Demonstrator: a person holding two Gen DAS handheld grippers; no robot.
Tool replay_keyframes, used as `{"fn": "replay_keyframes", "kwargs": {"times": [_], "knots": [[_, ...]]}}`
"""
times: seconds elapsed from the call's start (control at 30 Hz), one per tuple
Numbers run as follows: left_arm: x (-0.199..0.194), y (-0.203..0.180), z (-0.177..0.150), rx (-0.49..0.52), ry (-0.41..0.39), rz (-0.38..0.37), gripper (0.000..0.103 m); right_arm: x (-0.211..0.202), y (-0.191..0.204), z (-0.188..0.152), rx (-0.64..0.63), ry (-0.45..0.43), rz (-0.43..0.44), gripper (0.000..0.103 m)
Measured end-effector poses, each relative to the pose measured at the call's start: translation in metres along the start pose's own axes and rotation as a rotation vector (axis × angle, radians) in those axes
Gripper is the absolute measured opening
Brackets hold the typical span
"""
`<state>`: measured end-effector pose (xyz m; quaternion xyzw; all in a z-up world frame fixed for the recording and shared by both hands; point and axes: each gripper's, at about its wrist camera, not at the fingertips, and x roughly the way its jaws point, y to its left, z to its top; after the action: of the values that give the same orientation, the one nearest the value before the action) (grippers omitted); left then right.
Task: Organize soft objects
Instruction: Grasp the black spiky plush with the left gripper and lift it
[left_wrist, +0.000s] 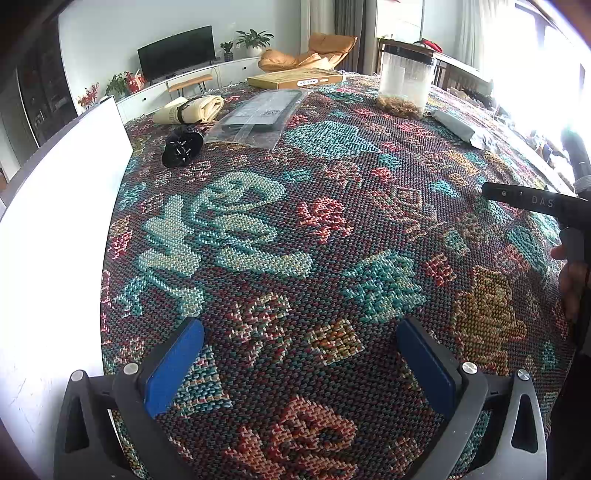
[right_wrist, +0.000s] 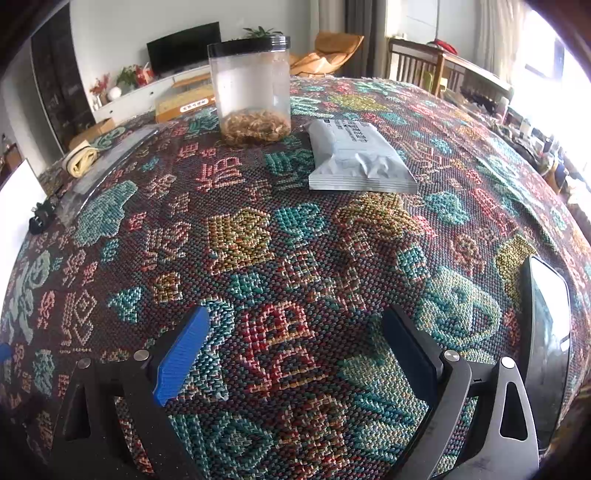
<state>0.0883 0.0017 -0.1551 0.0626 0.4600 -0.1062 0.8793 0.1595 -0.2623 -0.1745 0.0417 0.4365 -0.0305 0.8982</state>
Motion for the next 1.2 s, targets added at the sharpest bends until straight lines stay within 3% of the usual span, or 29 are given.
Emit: {"fn": "replay_keyframes", "kwargs": {"times": [0.17, 0.3, 0.37, 0.43, 0.57, 0.7, 0.87, 0.9, 0.97, 1.07, 1.2], "knots": [[0.001, 0.0, 0.001, -0.014, 0.01, -0.005, 0.103, 0.0, -0.001, 0.0, 0.0, 0.0, 0.0, 0.096], [0.007, 0.002, 0.019, -0.104, 0.096, 0.007, 0.103, 0.0, -0.001, 0.001, 0.0, 0.0, 0.0, 0.096], [0.008, 0.01, 0.039, -0.224, 0.125, -0.092, 0.103, 0.0, -0.002, 0.001, 0.001, 0.0, 0.001, 0.096], [0.005, 0.023, 0.066, -0.334, 0.08, -0.193, 0.103, 0.0, 0.0, 0.0, 0.001, -0.001, 0.002, 0.096], [0.015, 0.053, 0.134, -0.386, -0.032, -0.071, 0.103, 0.0, -0.001, 0.0, 0.002, -0.001, 0.002, 0.096], [0.068, 0.105, 0.167, -0.47, 0.032, 0.04, 0.1, 0.0, -0.001, 0.0, 0.002, -0.001, 0.002, 0.096], [0.104, 0.137, 0.172, -0.438, 0.067, 0.126, 0.084, -0.001, 0.002, 0.001, -0.001, 0.001, -0.001, 0.097], [0.108, 0.139, 0.17, -0.429, 0.072, 0.133, 0.063, -0.001, 0.002, 0.001, -0.001, 0.001, -0.001, 0.097], [0.103, 0.142, 0.167, -0.408, 0.027, 0.156, 0.04, 0.0, 0.003, 0.002, -0.001, 0.001, 0.001, 0.097], [0.087, 0.139, 0.161, -0.417, -0.015, 0.14, 0.036, -0.001, 0.003, 0.002, 0.0, 0.001, 0.003, 0.097], [0.045, 0.105, 0.147, -0.387, -0.035, 0.011, 0.036, -0.001, 0.003, 0.001, 0.001, 0.001, 0.003, 0.097]]}}
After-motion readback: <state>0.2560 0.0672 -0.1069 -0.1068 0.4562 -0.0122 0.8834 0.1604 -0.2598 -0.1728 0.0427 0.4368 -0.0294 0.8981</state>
